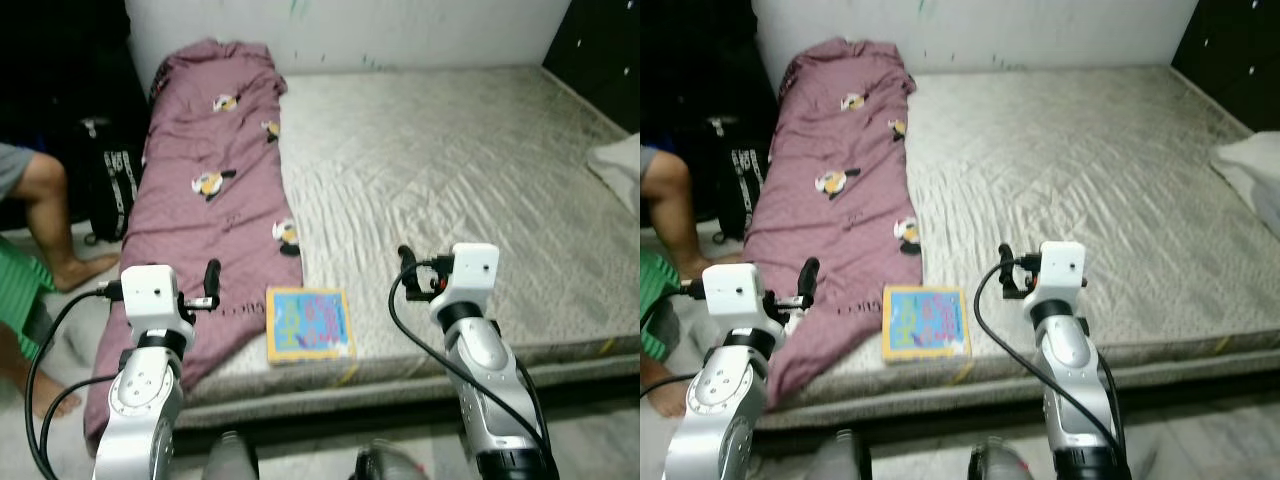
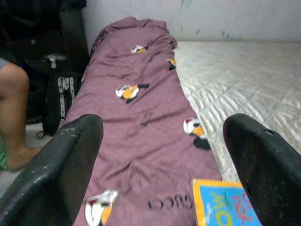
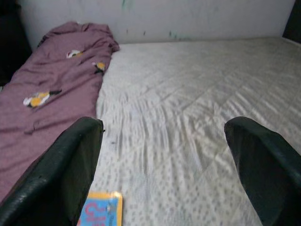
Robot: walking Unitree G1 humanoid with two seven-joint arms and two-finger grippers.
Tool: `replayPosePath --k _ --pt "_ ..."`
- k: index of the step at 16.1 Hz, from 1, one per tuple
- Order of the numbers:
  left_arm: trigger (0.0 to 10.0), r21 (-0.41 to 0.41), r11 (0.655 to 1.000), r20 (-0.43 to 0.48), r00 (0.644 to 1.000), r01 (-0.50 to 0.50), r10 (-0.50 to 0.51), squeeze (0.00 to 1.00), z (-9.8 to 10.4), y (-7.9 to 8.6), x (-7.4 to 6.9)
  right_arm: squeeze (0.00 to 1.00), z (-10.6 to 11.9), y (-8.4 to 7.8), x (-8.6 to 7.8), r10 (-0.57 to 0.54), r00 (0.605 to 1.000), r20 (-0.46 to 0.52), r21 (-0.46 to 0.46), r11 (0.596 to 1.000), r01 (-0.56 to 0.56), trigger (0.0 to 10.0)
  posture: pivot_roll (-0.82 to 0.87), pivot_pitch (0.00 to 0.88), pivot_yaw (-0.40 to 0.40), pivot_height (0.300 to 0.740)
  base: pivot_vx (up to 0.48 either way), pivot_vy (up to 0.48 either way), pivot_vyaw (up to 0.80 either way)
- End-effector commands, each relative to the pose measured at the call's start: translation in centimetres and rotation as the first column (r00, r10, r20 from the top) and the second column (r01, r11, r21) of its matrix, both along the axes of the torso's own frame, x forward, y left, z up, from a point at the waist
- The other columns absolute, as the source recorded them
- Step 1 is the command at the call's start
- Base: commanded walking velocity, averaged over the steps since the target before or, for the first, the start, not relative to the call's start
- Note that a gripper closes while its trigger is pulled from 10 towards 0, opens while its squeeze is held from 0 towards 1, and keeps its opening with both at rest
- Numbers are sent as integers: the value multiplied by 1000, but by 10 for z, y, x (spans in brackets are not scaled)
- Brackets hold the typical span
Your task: Clean up the room
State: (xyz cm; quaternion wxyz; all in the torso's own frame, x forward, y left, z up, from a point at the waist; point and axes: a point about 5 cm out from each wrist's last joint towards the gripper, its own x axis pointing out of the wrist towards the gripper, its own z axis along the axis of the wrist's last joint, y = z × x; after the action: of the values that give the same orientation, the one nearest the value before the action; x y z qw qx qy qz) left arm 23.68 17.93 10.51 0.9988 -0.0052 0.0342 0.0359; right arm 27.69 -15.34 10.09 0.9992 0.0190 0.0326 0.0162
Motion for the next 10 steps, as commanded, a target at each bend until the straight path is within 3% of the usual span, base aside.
replayPosePath --k 1,10 --pt "10000 0 1000 1 1000 -22 22 0 0 4 0 0 0 2 0 7 1000 -3 -6 1000 -7 10000 -30 56 7 633 0 0 0" --pt "10000 -26 999 0 1000 -22 22 0 2 5 2 0 -3 5 2 24 999 -25 -19 1000 -25 10000 -18 65 -2 633 0 0 0"
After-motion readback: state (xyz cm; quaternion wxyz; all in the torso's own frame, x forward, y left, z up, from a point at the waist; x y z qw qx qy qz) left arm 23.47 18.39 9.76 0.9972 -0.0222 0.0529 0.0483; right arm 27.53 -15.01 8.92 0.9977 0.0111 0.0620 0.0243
